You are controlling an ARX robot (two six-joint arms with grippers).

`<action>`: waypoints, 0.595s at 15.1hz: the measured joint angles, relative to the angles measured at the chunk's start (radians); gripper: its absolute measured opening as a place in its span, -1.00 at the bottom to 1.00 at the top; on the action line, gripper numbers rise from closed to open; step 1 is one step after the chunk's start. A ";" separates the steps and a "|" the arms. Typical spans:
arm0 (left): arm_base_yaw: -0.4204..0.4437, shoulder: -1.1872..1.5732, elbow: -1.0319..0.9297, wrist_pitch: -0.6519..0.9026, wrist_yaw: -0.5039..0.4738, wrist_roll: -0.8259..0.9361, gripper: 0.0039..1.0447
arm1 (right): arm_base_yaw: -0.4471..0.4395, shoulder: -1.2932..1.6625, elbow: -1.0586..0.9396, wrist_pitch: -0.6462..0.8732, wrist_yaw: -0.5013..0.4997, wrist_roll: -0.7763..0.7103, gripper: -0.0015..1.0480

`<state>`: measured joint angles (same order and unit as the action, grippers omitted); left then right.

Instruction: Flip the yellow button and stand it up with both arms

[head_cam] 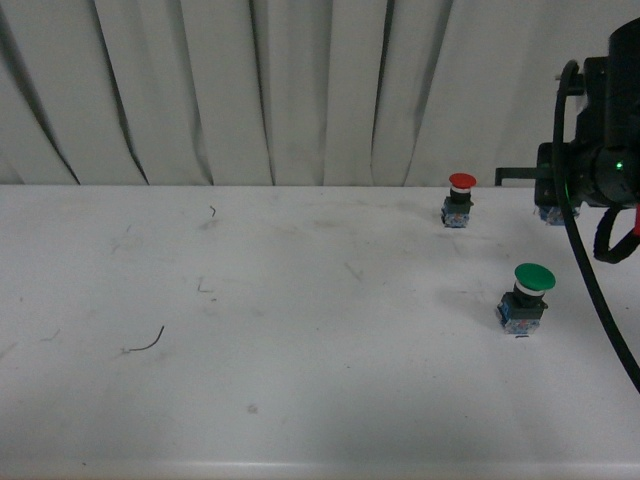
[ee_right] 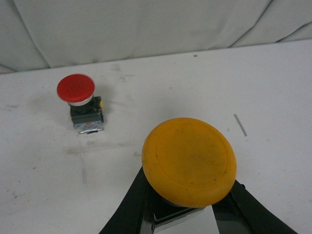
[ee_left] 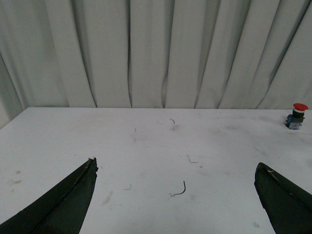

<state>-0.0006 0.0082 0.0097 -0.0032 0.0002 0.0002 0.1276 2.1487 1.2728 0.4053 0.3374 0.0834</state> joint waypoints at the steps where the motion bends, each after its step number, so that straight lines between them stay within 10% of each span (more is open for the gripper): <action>1: 0.000 0.000 0.000 0.000 0.000 0.000 0.88 | 0.005 0.010 0.011 -0.013 0.000 0.008 -0.46; 9: 0.000 0.000 0.000 0.000 0.000 0.000 0.88 | 0.036 0.146 0.207 -0.132 -0.002 0.058 -0.46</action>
<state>-0.0006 0.0082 0.0097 -0.0032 -0.0002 0.0006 0.1638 2.2944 1.4799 0.2729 0.3359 0.1410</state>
